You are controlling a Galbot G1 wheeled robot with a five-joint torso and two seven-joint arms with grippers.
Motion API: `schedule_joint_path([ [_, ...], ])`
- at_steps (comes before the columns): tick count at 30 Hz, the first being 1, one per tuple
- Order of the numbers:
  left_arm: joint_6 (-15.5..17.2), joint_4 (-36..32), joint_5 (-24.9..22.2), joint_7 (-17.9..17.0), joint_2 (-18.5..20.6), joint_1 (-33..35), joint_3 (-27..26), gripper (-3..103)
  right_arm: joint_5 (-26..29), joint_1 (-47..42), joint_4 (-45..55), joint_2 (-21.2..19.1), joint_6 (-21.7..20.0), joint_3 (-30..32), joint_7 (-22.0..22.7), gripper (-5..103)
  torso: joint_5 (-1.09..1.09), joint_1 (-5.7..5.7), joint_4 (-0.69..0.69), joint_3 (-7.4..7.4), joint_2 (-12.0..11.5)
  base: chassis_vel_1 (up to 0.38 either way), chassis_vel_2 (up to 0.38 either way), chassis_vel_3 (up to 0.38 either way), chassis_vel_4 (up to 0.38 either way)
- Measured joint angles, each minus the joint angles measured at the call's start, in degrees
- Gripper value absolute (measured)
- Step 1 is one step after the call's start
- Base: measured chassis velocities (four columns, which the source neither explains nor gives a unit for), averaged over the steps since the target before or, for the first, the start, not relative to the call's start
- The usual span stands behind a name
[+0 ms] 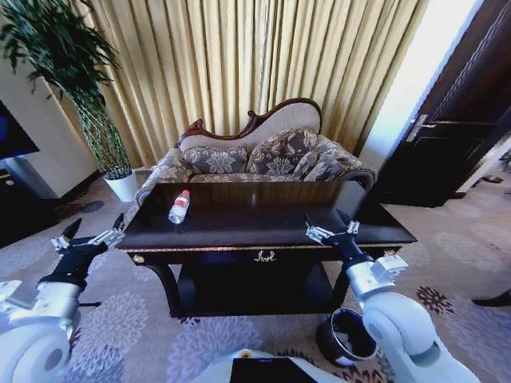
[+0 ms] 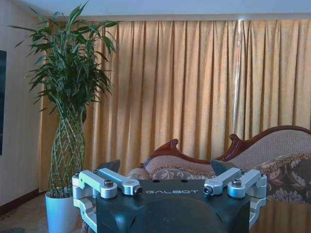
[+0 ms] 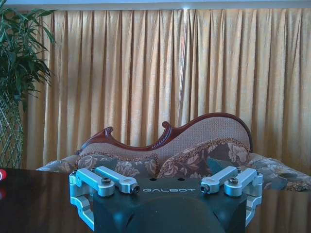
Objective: Move to the front of the table and place the trash on the table into the trash bin.
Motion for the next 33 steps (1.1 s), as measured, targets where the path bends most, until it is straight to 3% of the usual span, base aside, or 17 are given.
schedule_joint_path([
  [8, 0.8, 0.0, -0.2, -2.2, 2.1, -1.5, 2.2, 100, 0.2, 0.1, -0.6, 0.0, 1.5, -0.8, 0.1, 100, 0.00, 0.00, 0.01, 0.00, 0.0, -0.054, 0.072, 0.059, -0.054],
  [10, 2.4, 0.0, -0.8, -4.6, 4.7, -3.2, 2.9, 100, 0.2, 0.0, -0.9, 0.0, 1.5, -1.1, 0.1, 100, -0.01, 0.00, 0.00, 0.00, 0.0, 0.000, 0.000, 0.000, 0.000],
  [16, 3.7, 1.5, -2.3, -6.4, 10.7, -5.9, 4.1, 100, 0.2, -0.2, -1.3, 0.0, 1.6, -1.5, 0.2, 100, 0.00, -0.03, 0.00, -0.01, 0.0, 0.000, 0.000, 0.000, 0.000],
  [21, 4.5, 7.5, -5.3, -9.6, 19.5, -11.3, 6.8, 100, 0.3, 0.0, -1.9, -0.7, 1.7, -1.5, 0.3, 100, -0.01, -0.02, -0.01, 0.00, 0.0, 0.000, 0.000, 0.000, 0.000],
  [22, 4.5, 7.5, -5.3, -9.6, 19.5, -11.3, 6.8, 100, 0.3, 0.0, -1.9, -0.7, 1.7, -1.5, 0.3, 100, -0.01, -0.02, -0.01, 0.00, 0.0, 0.000, 0.000, 0.000, 0.000],
  [24, 5.4, 10.5, -7.8, -11.6, 23.6, -15.9, 9.4, 100, 0.4, 0.1, -2.5, -0.8, 1.7, -1.7, 0.4, 100, -0.01, -0.02, -0.01, 0.00, 0.0, 0.000, 0.000, 0.000, 0.000],
  [27, 6.5, 12.1, -9.3, -14.1, 25.8, -20.5, 13.2, 100, 0.4, 0.0, -3.0, -0.7, 1.7, -1.8, 0.4, 100, 0.00, -0.02, -0.01, 0.00, 0.0, 0.000, 0.000, 0.000, 0.000],
  [30, 7.3, 12.4, -9.8, -16.0, 26.2, -23.2, 16.1, 100, 0.5, 0.0, -3.2, -0.7, 1.7, -1.8, 0.4, 100, 0.00, -0.02, -0.01, 0.00, 0.0, 0.000, 0.000, 0.000, 0.000],
  [32, 9.4, 12.6, -11.2, -19.7, 26.1, -27.9, 22.8, 100, 0.7, 0.1, -3.7, -0.9, 1.7, -1.6, 0.5, 100, 0.01, -0.01, 0.00, 0.00, 0.0, 0.000, 0.000, 0.000, 0.000],
  [33, 9.4, 12.6, -11.2, -19.7, 26.1, -27.9, 22.8, 100, 0.7, 0.1, -3.7, -0.9, 1.7, -1.6, 0.5, 100, 0.01, -0.01, 0.00, 0.00, 0.0, 0.000, 0.000, 0.000, 0.000],
])
